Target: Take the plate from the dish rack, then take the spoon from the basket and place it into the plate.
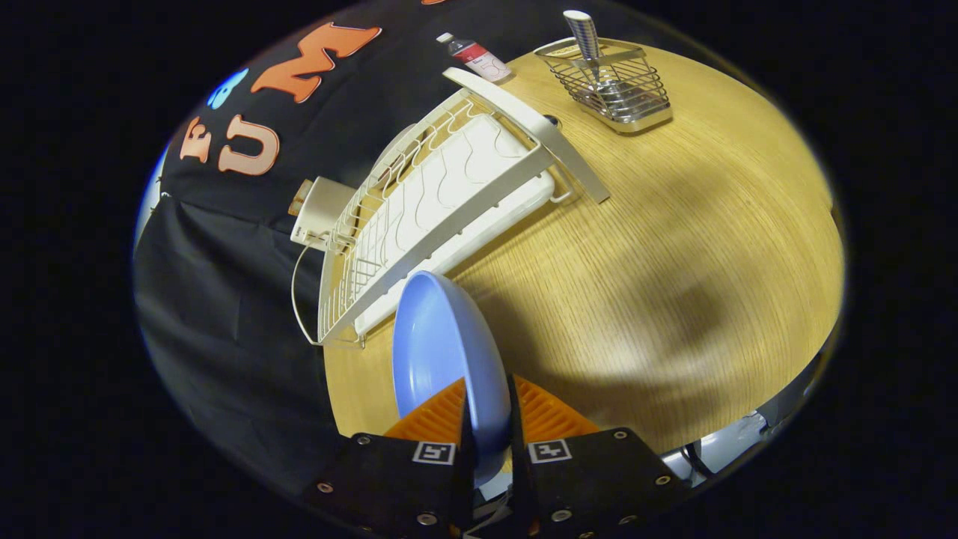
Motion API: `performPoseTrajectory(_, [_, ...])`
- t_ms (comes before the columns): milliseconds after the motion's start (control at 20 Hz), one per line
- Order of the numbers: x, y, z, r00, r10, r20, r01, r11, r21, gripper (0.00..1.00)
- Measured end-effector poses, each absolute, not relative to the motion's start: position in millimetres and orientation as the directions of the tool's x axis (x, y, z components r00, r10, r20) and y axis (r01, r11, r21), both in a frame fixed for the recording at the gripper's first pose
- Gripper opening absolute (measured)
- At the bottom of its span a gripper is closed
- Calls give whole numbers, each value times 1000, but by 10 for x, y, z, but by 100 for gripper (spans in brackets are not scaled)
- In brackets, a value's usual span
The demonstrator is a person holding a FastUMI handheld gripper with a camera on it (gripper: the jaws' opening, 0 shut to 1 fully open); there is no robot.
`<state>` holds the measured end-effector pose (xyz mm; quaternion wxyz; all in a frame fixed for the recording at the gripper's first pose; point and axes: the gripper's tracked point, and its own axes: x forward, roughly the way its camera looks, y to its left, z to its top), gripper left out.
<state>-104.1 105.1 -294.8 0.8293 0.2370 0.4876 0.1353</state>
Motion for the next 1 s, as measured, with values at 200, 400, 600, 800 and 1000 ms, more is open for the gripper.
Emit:
performPoseTrajectory(200, [-987,906,-2875,496,426,-757,-6,873,488,28])
performPoseTrajectory(400, [-877,678,-2724,534,367,-761,-26,907,419,34])
performPoseTrajectory(600, [-737,313,-2480,596,285,-751,-20,940,341,55])
performPoseTrajectory(800, [-584,-53,-2238,658,199,-726,-4,965,261,92])
performPoseTrajectory(1000, [-378,-424,-1906,750,80,-657,9,991,130,99])
